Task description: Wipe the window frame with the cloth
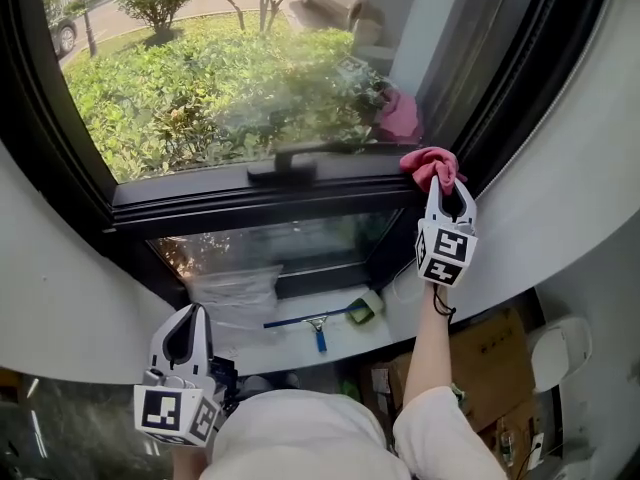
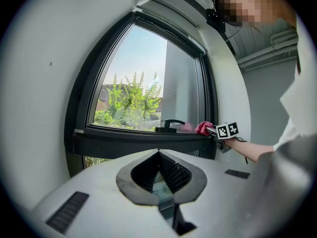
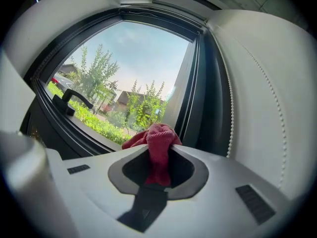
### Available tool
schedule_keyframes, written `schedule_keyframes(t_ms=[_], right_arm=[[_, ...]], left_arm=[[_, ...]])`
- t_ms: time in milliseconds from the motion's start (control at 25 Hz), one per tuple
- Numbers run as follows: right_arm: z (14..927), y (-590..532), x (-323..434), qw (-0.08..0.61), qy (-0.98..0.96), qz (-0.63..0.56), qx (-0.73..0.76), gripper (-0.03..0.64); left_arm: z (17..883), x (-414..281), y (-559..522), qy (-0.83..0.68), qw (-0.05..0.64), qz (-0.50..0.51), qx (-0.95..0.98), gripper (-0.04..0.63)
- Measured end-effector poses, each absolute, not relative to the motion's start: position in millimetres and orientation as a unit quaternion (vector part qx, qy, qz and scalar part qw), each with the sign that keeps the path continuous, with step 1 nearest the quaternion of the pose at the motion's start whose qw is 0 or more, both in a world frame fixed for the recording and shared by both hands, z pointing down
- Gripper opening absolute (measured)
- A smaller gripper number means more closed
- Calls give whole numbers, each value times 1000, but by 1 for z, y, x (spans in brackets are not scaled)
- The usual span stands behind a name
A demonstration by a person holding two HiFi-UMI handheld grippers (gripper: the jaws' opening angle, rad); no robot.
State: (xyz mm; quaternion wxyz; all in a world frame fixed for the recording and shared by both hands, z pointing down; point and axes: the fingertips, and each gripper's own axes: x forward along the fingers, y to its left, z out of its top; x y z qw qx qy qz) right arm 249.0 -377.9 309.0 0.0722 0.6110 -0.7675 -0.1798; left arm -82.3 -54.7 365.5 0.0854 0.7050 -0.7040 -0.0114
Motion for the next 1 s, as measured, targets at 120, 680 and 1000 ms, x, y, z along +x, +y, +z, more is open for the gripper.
schedule_keyframes(t_ms=[120, 680, 1000], right_arm=[[323, -385, 251, 78, -771, -178, 607, 81], [342, -391, 253, 37, -786, -149, 599, 81], [340, -390, 253, 39, -782, -147, 604, 80]], left_arm=[[366, -83, -54, -706, 86, -8, 702, 8], [369, -74, -60, -700, 90, -3, 708, 8], [372, -83, -54, -709, 91, -3, 699, 8]])
